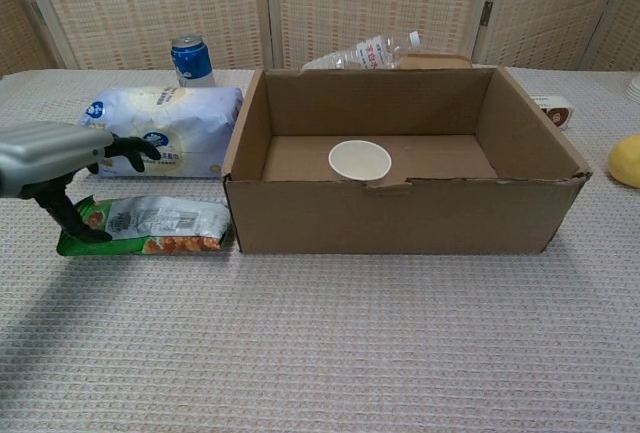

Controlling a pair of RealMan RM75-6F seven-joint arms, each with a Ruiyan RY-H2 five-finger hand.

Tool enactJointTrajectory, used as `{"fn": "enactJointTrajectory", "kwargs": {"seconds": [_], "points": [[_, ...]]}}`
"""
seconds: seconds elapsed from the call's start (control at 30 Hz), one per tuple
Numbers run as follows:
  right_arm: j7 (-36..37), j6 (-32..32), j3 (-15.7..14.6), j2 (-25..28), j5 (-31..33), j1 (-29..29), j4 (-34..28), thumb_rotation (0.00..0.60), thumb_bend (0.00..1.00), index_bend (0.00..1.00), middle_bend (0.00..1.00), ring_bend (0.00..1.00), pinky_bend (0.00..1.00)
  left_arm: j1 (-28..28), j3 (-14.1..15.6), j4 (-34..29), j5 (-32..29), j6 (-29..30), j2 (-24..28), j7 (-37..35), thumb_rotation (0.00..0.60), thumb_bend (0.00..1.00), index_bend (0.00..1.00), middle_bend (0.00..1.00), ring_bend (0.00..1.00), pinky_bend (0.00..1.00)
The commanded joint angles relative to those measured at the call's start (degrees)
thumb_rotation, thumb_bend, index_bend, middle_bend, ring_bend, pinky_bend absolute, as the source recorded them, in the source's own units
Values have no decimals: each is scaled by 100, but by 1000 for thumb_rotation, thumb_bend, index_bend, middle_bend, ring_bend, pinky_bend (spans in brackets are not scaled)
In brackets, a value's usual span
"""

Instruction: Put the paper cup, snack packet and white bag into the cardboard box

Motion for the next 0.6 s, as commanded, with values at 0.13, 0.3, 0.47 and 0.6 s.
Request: {"fn": "enactJointTrajectory", "kwargs": {"seconds": [0.13, 0.3, 0.47, 0.6], "points": [[14, -3, 11, 0, 28, 5, 14, 600, 0, 4, 0, 0, 0, -52, -73, 147, -107, -140, -161, -4, 600, 183, 123, 170, 71, 251], [35, -21, 16, 1, 58, 14, 30, 600, 0, 4, 0, 0, 0, -100, -119, 258, -207, -254, -258, 12, 600, 183, 123, 170, 71, 252], [58, -13, 33, 14, 88, 17, 41, 600, 0, 3, 0, 0, 0, -186, -181, 448, -346, -397, -384, 45, 600, 184, 124, 170, 72, 262], [78, -19, 41, 21, 118, 21, 49, 600, 0, 4, 0, 0, 0, -234, -192, 596, -439, -495, -497, 65, 600, 183, 135, 174, 79, 269]]}}
